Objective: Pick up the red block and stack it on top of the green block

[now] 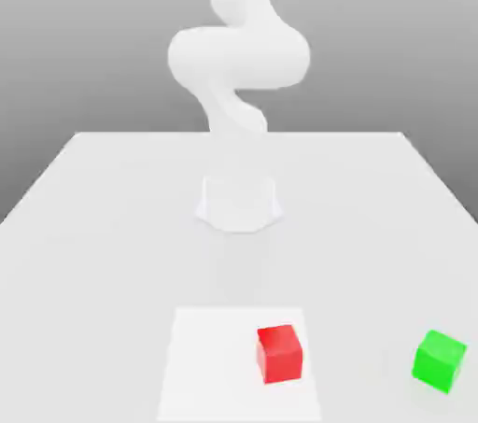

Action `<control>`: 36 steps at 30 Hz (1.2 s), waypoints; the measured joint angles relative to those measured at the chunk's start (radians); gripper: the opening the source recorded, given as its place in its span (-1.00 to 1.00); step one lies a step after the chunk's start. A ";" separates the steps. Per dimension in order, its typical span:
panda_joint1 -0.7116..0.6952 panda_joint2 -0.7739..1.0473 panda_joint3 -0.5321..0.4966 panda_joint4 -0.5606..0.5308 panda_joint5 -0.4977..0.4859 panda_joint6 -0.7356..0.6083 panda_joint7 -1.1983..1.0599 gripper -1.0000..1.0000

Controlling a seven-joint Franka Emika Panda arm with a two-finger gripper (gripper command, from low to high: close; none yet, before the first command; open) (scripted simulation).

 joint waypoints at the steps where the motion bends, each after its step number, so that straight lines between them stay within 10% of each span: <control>1: 0.004 0.039 0.001 -0.016 0.000 0.020 -0.004 0.00; 27: 0.084 0.985 0.023 -0.295 -0.032 0.563 -0.056 0.00; 28: 0.086 1.006 0.021 -0.292 -0.034 0.580 -0.054 -1.00; 36: 0.082 0.979 0.025 -0.296 -0.035 0.557 -0.053 -1.00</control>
